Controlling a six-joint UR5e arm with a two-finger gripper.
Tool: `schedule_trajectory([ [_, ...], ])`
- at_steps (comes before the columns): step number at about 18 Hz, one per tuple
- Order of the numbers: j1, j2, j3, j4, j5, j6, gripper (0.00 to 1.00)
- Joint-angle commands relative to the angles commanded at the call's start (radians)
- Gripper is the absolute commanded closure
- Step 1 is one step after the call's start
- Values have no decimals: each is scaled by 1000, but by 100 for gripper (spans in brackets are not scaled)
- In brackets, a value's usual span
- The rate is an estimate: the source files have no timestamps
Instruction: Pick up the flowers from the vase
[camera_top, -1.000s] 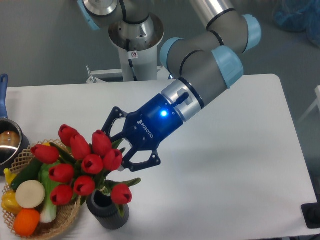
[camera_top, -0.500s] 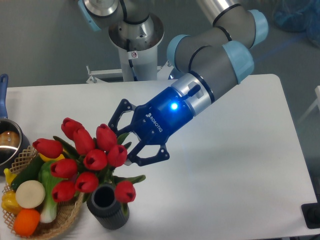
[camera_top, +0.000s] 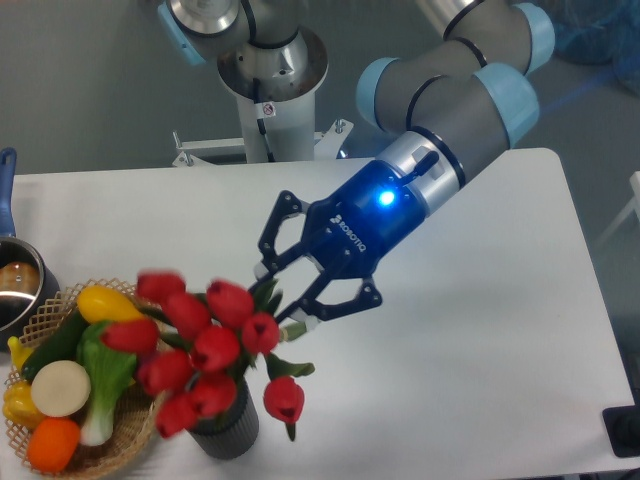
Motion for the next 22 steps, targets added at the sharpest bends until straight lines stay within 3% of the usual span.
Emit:
schedule_trajectory([
  [2, 5, 6, -24, -2, 115, 34, 73],
  [3, 11, 15, -50, -2, 154, 67, 82],
  [4, 23, 37, -87, -5, 189, 121, 98],
  [6, 55, 93, -211, -6, 275, 275, 99],
  [8, 96, 133, -294, -6, 410, 434, 74],
  [12, 84, 127, -318, -17, 862, 528, 29],
  [14, 49, 117, -312, -15, 988, 528, 24],
  [15, 46, 114, -310, -15, 996, 528, 2],
  [19, 41, 117, -363, -20, 1042, 462, 0],
  [22, 43, 112, -348, -17, 1074, 447, 0],
])
